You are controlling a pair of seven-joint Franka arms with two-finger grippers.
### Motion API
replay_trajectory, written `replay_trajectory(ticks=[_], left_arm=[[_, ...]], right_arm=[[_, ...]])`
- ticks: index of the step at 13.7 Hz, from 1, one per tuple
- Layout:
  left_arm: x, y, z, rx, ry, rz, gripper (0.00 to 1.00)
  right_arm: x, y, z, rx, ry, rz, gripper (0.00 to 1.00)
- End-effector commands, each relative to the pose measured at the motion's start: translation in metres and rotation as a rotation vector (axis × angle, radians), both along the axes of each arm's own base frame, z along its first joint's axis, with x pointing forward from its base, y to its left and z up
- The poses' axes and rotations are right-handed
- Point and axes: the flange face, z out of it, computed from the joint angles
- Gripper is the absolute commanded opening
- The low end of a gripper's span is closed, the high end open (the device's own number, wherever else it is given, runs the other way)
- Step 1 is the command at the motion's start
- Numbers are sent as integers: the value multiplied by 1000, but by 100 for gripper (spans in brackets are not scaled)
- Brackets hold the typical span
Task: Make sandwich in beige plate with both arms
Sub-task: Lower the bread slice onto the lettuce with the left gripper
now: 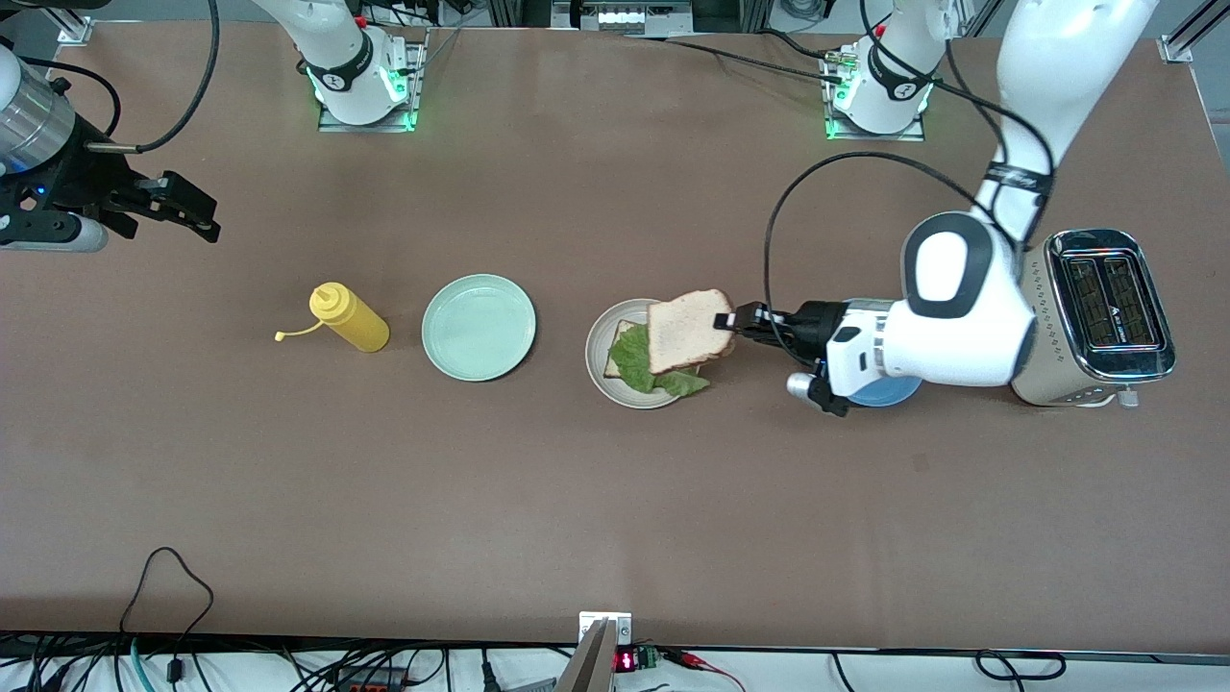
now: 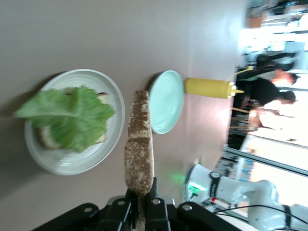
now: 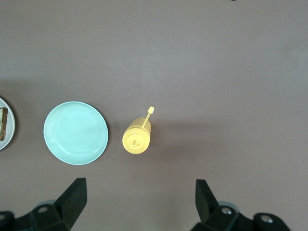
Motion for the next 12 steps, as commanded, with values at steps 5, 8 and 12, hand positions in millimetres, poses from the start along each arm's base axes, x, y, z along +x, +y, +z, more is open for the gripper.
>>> replay_trajectory(ticks=[5,8,12], left_arm=[[-26,3,-131,-231,-94,34,0],[-29,-5,-146,-278,-97,70,0],[-24,-5,-162,-263,-95,98,0]], right_arm=[[-5,7,4,-7,-14,20,100],[-5,7,4,-7,-12,20,100],[-5,8,4,-9,-12,22,100]])
